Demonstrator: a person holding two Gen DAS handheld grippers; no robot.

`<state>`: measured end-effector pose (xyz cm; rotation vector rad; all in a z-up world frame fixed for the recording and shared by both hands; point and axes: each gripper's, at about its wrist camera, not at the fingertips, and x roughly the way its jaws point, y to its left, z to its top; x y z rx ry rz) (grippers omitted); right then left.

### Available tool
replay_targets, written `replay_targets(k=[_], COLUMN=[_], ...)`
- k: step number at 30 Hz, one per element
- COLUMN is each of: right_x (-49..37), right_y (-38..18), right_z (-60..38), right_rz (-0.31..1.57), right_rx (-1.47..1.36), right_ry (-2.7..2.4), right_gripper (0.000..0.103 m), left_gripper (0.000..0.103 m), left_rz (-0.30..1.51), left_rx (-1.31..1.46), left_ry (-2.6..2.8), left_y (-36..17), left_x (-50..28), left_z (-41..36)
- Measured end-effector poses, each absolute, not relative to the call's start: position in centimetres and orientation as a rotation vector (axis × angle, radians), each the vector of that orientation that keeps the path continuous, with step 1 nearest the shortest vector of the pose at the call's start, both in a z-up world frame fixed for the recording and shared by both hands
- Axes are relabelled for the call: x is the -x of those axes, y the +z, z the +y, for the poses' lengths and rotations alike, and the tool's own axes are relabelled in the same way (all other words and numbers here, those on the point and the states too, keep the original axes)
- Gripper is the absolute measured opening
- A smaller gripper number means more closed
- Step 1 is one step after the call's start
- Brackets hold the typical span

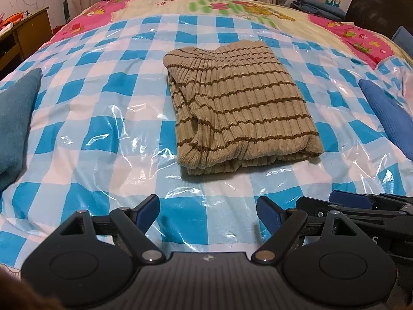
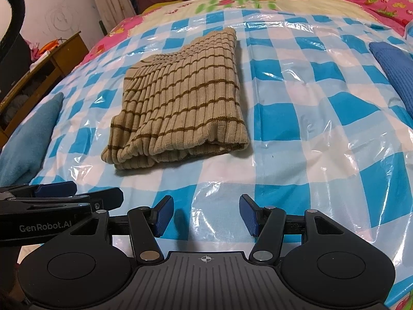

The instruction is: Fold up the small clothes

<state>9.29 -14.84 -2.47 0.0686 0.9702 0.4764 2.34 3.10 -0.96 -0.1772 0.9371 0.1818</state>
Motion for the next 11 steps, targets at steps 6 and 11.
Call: replay_targets(k=[6, 11], right_x=[-9.30, -9.31], right_y=[-2.47, -2.47], right_z=[-14.85, -14.85], right_rz=[0.970, 0.971], right_rx=[-0.068, -0.068], right_ry=[0.477, 0.477], right_gripper=[0.057, 0.057], left_gripper=[0.086, 0.086], left_rz=[0.935, 0.934], left_rx=[0.174, 0.174], left_ry=[0.181, 0.181], left_y=[-0.95, -0.92], left_x=[-2.31, -2.23], left_z=[3.10, 3.15])
